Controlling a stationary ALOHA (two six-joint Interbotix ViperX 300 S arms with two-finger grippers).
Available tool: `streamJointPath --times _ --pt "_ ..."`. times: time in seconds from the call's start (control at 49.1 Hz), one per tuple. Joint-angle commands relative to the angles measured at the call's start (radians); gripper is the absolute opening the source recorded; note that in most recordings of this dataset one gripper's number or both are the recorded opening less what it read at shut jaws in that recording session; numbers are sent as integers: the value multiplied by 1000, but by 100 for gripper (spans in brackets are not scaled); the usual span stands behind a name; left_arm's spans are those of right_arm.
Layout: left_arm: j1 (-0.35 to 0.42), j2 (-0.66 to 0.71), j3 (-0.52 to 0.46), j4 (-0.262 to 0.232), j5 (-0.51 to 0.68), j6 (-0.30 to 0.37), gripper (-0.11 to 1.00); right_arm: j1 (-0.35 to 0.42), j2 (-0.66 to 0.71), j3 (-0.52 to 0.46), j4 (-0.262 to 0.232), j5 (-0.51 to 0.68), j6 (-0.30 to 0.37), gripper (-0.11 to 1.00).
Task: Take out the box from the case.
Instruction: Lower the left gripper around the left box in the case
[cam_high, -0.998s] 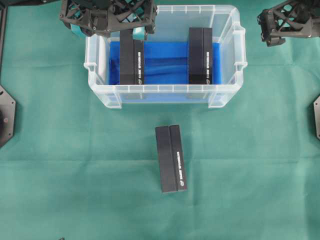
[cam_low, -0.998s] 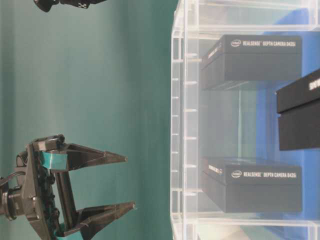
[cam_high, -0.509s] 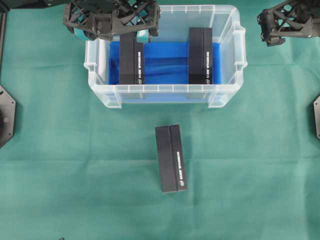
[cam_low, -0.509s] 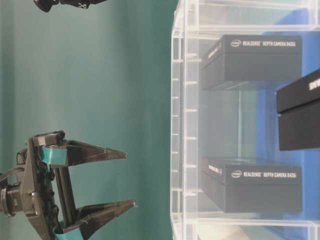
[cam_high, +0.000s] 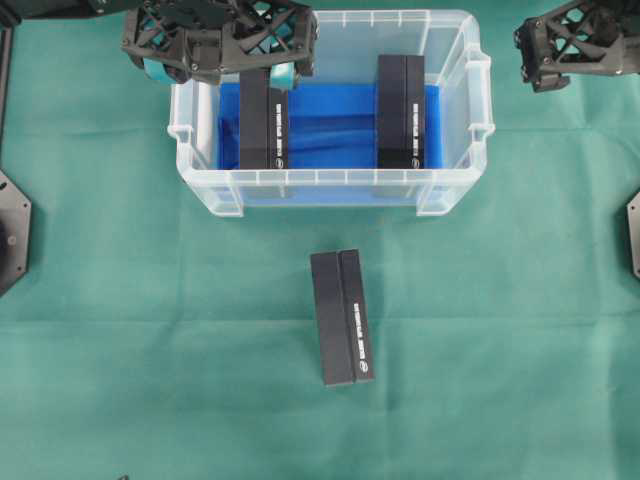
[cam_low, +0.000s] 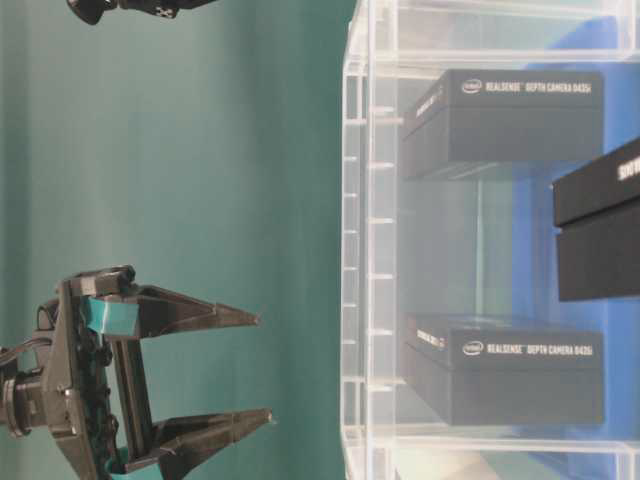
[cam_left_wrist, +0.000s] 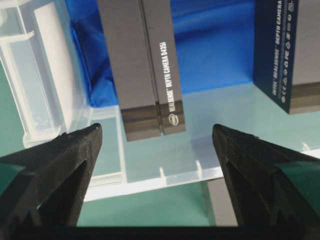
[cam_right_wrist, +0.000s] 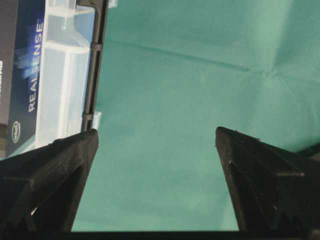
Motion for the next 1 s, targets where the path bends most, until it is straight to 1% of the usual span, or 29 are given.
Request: streamJointPath --times 0.0,0.835,0.977 --pt "-2 -11 -29 5 -2 -2 90 -2 -8 -8 -2 -5 -2 93" --pt "-2 -11 -29 3 -9 -2 89 -3 -8 -6 -2 -5 -2 93" --pt "-3 -11 -26 5 -38 -2 89 -2 -8 -5 -2 -5 -2 93"
